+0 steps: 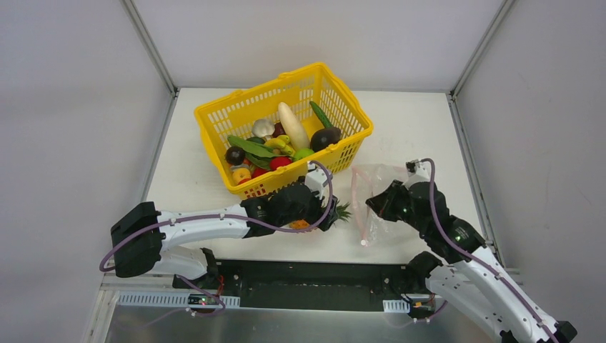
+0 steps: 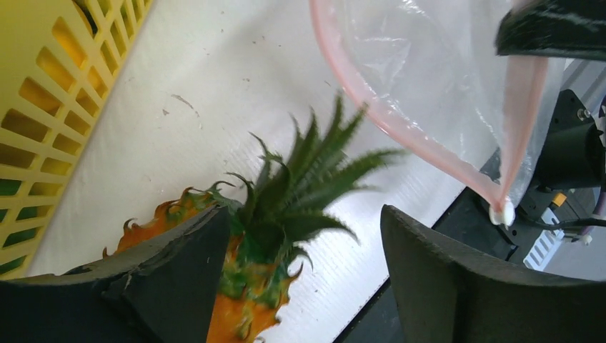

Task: Place the food in the zip-top bag and seal the zipper
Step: Place the fake fruit at the center of the board, then open the zipper of the food storage bag at the center of the board.

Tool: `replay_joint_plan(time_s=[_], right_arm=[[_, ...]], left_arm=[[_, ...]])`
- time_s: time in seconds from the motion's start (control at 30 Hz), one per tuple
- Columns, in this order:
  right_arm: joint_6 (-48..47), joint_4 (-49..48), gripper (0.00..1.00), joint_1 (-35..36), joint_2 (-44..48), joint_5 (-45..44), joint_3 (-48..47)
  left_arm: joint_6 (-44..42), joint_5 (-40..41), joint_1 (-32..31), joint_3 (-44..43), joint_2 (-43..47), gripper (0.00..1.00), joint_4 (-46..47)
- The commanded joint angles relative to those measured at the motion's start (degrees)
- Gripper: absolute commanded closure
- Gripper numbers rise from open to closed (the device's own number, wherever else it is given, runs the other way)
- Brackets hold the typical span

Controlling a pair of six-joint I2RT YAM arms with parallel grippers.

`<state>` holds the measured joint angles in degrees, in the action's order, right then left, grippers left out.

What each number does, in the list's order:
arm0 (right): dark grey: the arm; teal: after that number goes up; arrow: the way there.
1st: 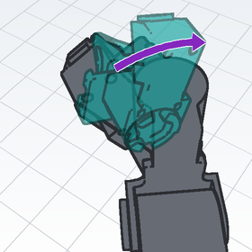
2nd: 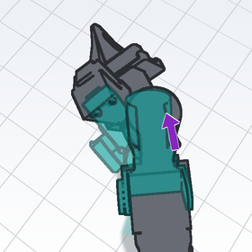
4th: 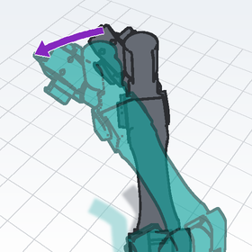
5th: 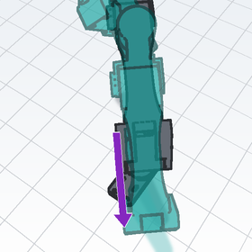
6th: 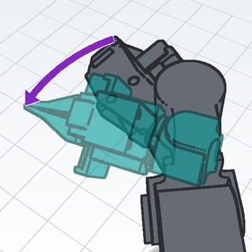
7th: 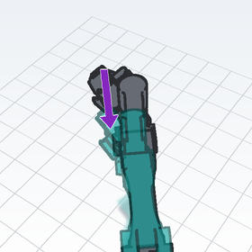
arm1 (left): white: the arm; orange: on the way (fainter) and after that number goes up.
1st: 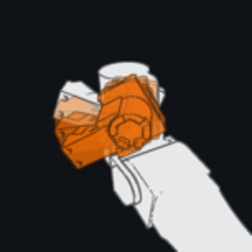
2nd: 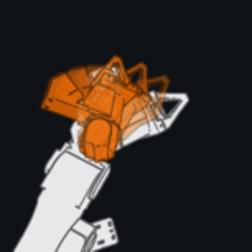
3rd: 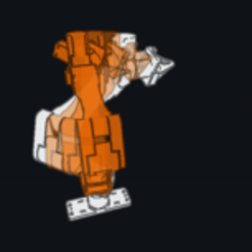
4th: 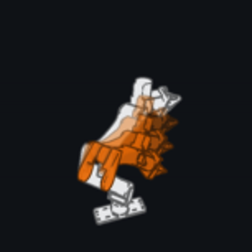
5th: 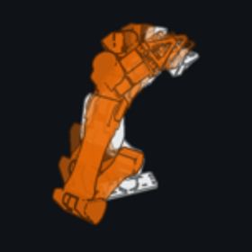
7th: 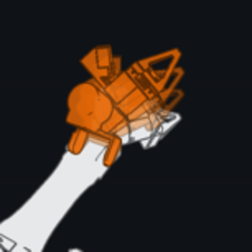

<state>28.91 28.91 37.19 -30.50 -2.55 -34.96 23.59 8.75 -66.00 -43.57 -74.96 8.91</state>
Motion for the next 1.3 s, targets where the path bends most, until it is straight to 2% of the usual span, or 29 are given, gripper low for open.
replay_joint_plan(time_s=[0.0, 0.17, 0.27, 0.37, 0.5, 0.77, 0.9, 0.97, 1.1, 1.13, 1.17, 1.27], right_arm=[[-2.3, 2.1, 1.0, -0.3, 1.0, -3.0, -6.0], [-0.4, 0.0, 1.0, -0.3, 0.2, 4.0, -5.8], [0.5, -0.6, 1.0, -0.3, 1.1, 3.8, -4.5], [1.5, -1.1, 1.0, -0.3, 1.8, 4.3, -3.7], [2.7, -2.5, 1.0, -0.3, 3.2, 5.2, -2.6], [3.6, -5.0, 1.0, -0.3, 4.8, 7.5, -2.0], [3.7, -5.3, 1.0, -0.3, 5.2, 7.7, -2.3], [3.9, -5.5, 1.0, -0.3, 5.2, 8.0, -2.2], [3.9, -5.7, 1.0, -0.3, 5.0, 7.9, -1.7], [3.8, -5.7, 1.0, -0.3, 5.2, 7.8, -1.7], [3.6, -5.7, 1.0, -0.3, 5.3, 7.5, -1.7], [2.5, -3.2, 1.0, -0.3, 4.8, 4.0, -3.1]], left_arm=[[-0.1, 2.6, 0.3, -2.4, 1.3, 0.2, 3.9], [1.7, -1.2, 1.6, -5.2, -2.7, 0.15, 8.7], [3.9, -4.3, 2.6, -6.3, -5.4, 0.15, 12.2], [5.9, -7.5, 3.4, -6.5, -7.1, 0.22, 16.2], [6.6, -8.7, 4.0, -7.0, -8.4, 0.42, 15.2], [8.7, -11.4, 4.5, -6.1, -9.7, 0.39, 18.0], [9.7, -10.7, 4.6, -4.9, -9.8, 0.41, 19.4], [10.2, -10.7, 4.8, -3.9, -9.4, 0.49, 20.9], [10.2, -10.6, 4.9, -3.9, -9.3, 0.89, 20.5], [9.8, -10.0, 4.9, -4.1, -9.2, 0.95, 19.6], [9.2, -9.3, 4.9, -4.3, -9.0, 1.0, 18.3], [7.4, -3.6, 4.9, -4.8, -7.1, 1.0, 11.7]])
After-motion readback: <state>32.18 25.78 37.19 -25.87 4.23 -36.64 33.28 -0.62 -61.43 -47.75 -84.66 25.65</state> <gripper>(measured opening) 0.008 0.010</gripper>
